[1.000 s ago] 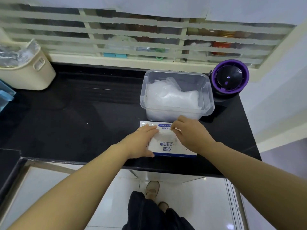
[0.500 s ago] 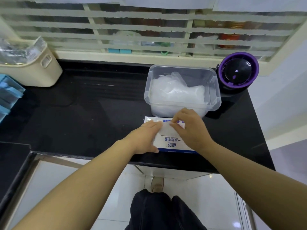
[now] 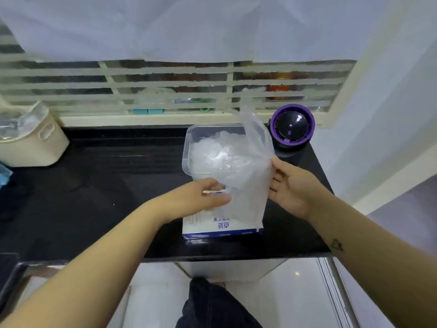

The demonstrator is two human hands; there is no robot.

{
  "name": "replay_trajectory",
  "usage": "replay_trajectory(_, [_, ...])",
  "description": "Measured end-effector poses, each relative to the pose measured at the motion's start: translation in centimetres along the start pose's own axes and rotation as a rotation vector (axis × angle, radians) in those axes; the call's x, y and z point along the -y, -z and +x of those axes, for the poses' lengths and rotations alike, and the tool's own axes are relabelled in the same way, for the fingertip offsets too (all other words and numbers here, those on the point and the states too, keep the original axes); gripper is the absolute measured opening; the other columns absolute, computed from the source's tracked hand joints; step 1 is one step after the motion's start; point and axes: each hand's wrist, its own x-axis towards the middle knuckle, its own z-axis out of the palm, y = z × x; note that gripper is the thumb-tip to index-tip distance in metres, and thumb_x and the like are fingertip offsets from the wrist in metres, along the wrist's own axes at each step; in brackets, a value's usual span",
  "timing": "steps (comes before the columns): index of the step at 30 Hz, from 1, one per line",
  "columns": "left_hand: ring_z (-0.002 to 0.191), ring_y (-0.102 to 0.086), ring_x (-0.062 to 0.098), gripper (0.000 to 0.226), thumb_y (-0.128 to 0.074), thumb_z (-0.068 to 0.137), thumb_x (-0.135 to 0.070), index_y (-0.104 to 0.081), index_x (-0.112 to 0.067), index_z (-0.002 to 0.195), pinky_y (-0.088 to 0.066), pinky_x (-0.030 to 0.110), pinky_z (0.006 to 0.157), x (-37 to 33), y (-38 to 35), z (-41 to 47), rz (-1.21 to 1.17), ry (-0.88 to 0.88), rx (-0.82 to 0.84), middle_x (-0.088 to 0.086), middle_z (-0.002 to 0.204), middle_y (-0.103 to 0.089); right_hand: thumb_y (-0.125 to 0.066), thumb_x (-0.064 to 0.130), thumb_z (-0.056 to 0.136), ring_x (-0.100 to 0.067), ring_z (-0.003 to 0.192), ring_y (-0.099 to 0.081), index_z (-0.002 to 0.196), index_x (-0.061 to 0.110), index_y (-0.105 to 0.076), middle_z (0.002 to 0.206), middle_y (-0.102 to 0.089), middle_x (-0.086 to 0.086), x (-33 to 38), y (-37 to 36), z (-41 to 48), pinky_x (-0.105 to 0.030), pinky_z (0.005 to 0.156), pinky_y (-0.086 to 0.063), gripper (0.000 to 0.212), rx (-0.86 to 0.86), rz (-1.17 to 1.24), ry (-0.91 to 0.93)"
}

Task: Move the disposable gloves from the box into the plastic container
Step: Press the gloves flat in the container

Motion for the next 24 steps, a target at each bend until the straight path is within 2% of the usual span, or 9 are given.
replay_trajectory(2, [0.109, -0.064, 0.006, 0.041, -0.055, 0.084, -0.052, -0.06, -0.027, 0.117, -0.049, 0.029, 0.099, -2.1, -0.1, -0.3, -0.352, -0.06, 0.05, -0.012, 0.117, -0.068, -0.046, 0.026, 0.1, -0.024, 0.112, -0.061, 0.135, 0.012, -0.051, 0.123, -0.065, -0.006, 0.1, 0.3, -0.3, -0.042, 0.094, -0.05, 0.038, 0.009, 0.049, -0.035])
replay_trajectory(4, [0.098, -0.067, 0.004, 0.04, -0.057, 0.083, -0.054, -0.061, -0.028, 0.112, -0.052, 0.022, 0.087, -4.1, -0.5, -0.2, -0.498, -0.099, 0.053, -0.013, 0.107, -0.072, -0.046, 0.026, 0.1, -0.026, 0.114, -0.06, 0.136, 0.01, -0.05, 0.124, -0.064, -0.009, 0.4, 0.4, -0.4, -0.044, 0.1, -0.046, 0.04, 0.02, 0.096, -0.052])
replay_trajectory(8, [0.111, -0.065, 0.016, 0.045, -0.057, 0.086, -0.049, -0.062, -0.021, 0.121, -0.051, 0.03, 0.092, -7.0, -1.1, 0.8, -0.659, -0.079, 0.026, 0.0, 0.118, -0.07, -0.047, 0.026, 0.1, -0.027, 0.113, -0.062, 0.131, 0.007, -0.054, 0.12, -0.067, -0.011, 0.9, -0.4, -0.4, -0.045, 0.101, -0.045, 0.038, 0.048, 0.14, -0.039])
replay_trajectory(11, [0.103, -0.068, 0.022, 0.027, -0.05, 0.099, -0.034, -0.065, -0.016, 0.112, -0.053, 0.034, 0.087, -7.8, -0.9, 1.5, -0.744, 0.008, -0.136, 0.006, 0.105, -0.074, -0.046, 0.026, 0.101, -0.026, 0.108, -0.065, 0.124, 0.007, -0.058, 0.114, -0.07, -0.011, 1.2, -1.1, 0.0, -0.042, 0.093, -0.05, 0.032, 0.065, 0.168, -0.014])
replay_trajectory(14, [0.099, -0.069, 0.024, 0.029, -0.047, 0.101, -0.033, -0.068, -0.015, 0.11, -0.052, 0.041, 0.092, -7.8, 0.6, 2.1, -0.806, 0.032, -0.237, 0.007, 0.099, -0.075, -0.044, 0.025, 0.101, -0.022, 0.103, -0.067, 0.12, 0.008, -0.061, 0.111, -0.071, -0.008, 1.9, -1.4, 1.0, -0.036, 0.083, -0.053, 0.031, 0.054, 0.23, 0.04])
replay_trajectory(17, [0.1, -0.069, 0.025, 0.025, -0.051, 0.099, -0.026, -0.07, -0.016, 0.113, -0.052, 0.045, 0.094, -7.6, 3.1, 2.7, -0.904, -0.036, -0.3, 0.008, 0.109, -0.073, -0.042, 0.025, 0.102, -0.023, 0.111, -0.063, 0.123, 0.007, -0.06, 0.118, -0.068, -0.01, 3.2, -1.7, 2.7, -0.036, 0.092, -0.05, 0.033, 0.043, 0.302, 0.084])
replay_trajectory(19, [0.098, -0.069, 0.023, 0.02, -0.06, 0.091, -0.019, -0.072, -0.017, 0.106, -0.054, 0.04, 0.087, -7.2, 4.7, 2.8, -0.895, -0.099, -0.413, 0.008, 0.111, -0.072, -0.042, 0.025, 0.102, -0.024, 0.115, -0.061, 0.123, 0.006, -0.059, 0.121, -0.066, -0.011, 3.8, -1.9, 3.4, -0.037, 0.095, -0.048, 0.034, 0.049, 0.341, 0.084])
replay_trajectory(21, [0.09, -0.068, 0.019, 0.027, -0.06, 0.078, -0.009, -0.073, -0.017, 0.101, -0.053, 0.031, 0.074, -6.6, 7.1, 3.5, -0.873, -0.165, -0.534, 0.007, 0.107, -0.07, -0.041, 0.025, 0.102, -0.024, 0.109, -0.064, 0.127, 0.005, -0.058, 0.118, -0.068, -0.012, 4.4, -2.4, 4.3, -0.037, 0.091, -0.052, 0.036, 0.066, 0.387, 0.058])
replay_trajectory(24, [0.057, -0.046, 0.007, 0.05, -0.031, 0.077, 0.011, -0.066, -0.016, 0.1, -0.036, 0.018, 0.049, -6.3, 10.3, 3.6, -0.836, -0.254, -0.653, 0.0, 0.078, -0.058, -0.039, 0.023, 0.103, -0.021, 0.078, -0.072, 0.124, 0.001, -0.058, 0.094, -0.071, -0.013, 4.9, -3.0, 5.5, -0.033, 0.064, -0.06, 0.036, 0.136, 0.5, -0.014])
